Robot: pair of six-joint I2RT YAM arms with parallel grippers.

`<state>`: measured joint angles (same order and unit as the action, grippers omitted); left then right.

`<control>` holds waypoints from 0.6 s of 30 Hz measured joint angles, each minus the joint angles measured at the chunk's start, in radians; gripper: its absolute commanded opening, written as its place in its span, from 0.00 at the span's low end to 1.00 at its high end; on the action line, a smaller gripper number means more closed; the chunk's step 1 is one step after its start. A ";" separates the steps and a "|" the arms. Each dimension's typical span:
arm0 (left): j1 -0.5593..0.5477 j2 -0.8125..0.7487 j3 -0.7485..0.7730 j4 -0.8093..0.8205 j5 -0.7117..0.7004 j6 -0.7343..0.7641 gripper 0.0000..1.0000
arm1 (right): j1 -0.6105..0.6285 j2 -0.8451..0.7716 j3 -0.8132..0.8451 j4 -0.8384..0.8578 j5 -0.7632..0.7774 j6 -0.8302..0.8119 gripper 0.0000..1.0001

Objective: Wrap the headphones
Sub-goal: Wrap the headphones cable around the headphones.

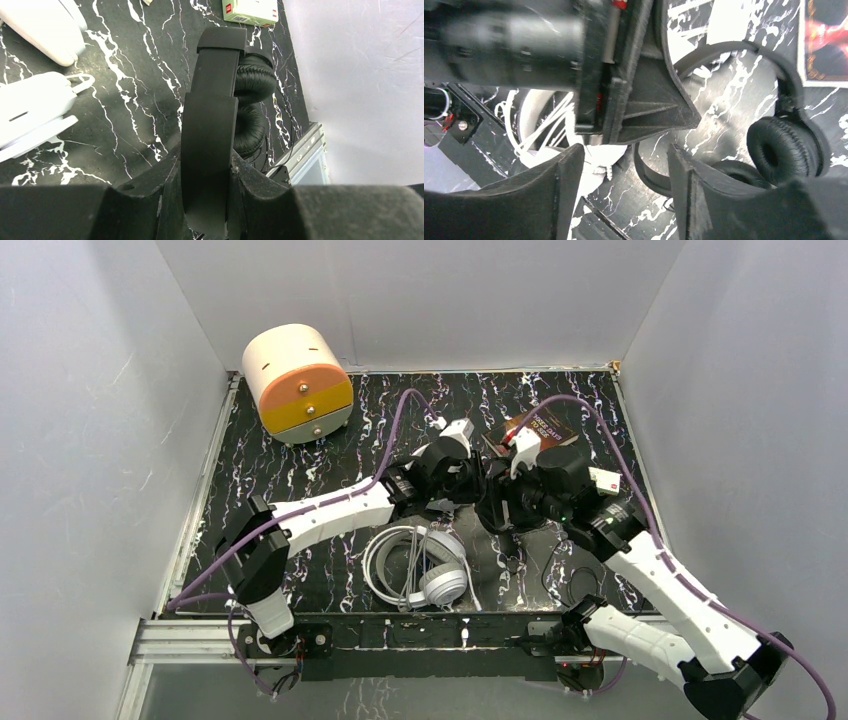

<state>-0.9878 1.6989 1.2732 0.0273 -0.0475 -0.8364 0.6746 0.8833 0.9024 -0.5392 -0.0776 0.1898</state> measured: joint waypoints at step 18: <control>0.382 -0.355 0.037 -0.108 0.328 -0.063 0.00 | -0.003 0.187 0.693 -0.304 0.450 -0.045 0.99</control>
<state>-0.6056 1.3441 1.3102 -0.0803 0.2810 -0.8989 0.6716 1.0698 1.5951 -0.8429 0.3721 0.1448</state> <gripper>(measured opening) 0.263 0.984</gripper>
